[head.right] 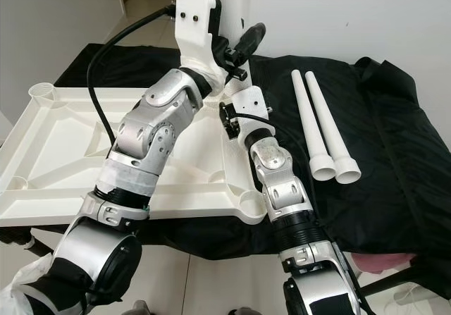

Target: Building children table

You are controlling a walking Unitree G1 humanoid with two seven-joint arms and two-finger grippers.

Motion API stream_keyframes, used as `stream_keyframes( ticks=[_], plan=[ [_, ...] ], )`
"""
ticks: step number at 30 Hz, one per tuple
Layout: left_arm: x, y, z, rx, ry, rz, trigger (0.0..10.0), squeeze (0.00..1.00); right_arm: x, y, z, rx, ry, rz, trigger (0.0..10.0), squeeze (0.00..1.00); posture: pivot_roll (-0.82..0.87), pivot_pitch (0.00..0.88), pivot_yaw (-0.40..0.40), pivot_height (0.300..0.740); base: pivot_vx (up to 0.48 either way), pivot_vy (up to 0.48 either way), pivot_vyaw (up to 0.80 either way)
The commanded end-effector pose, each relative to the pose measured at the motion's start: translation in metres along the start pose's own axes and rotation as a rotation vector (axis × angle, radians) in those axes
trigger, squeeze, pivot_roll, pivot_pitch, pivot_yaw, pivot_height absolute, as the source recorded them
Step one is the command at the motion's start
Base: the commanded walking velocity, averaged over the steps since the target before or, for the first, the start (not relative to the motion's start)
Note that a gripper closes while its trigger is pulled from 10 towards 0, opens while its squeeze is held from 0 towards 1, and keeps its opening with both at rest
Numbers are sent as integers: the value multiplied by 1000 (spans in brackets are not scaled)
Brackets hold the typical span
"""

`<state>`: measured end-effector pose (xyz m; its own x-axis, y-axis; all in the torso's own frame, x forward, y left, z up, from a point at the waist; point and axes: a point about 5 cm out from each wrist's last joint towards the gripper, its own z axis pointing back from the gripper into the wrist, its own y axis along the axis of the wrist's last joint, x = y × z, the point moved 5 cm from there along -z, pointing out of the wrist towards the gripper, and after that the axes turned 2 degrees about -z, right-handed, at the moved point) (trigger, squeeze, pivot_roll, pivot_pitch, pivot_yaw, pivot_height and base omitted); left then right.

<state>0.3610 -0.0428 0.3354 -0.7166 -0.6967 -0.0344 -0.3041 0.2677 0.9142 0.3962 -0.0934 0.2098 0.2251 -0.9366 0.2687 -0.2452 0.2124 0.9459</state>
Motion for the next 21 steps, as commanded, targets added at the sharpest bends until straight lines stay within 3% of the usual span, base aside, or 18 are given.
stream_keyframes(
  ticks=[1,8,9,11,12,14,15,21],
  plan=[
    [13,-2,-2,-8,-48,-5,10000,0,-5,8,-4,29,25,17,0,0,-25,0,-11,740,0,0,0],
    [14,-4,-2,-16,-49,-23,10000,0,-4,8,-4,28,14,9,0,0,-23,0,-13,740,0,0,0],
    [15,-4,-2,-18,-50,-26,10000,0,-2,8,-4,26,-1,-6,1529,0,-22,0,-14,740,0,0,0],
    [15,-4,-2,-19,-51,-28,10000,0,-1,8,-5,24,-10,-15,1529,0,-22,0,-13,740,0,0,0],
    [16,-5,-1,-21,-58,-27,10000,0,0,7,-5,18,-26,-38,10000,0,-21,0,-13,740,0,0,0],
    [18,-5,-1,-23,-69,-14,10000,0,1,6,-5,14,-38,-66,10000,0,-21,0,-13,740,0,0,0],
    [21,-6,0,-22,-88,8,10000,1000,2,5,-5,8,-47,-93,10000,0,-21,0,-13,740,0,0,0],
    [27,-5,3,-15,-123,-4,10000,1000,6,0,-4,-18,-92,-159,10000,0,-20,0,-11,740,0,0,0]
  ],
)
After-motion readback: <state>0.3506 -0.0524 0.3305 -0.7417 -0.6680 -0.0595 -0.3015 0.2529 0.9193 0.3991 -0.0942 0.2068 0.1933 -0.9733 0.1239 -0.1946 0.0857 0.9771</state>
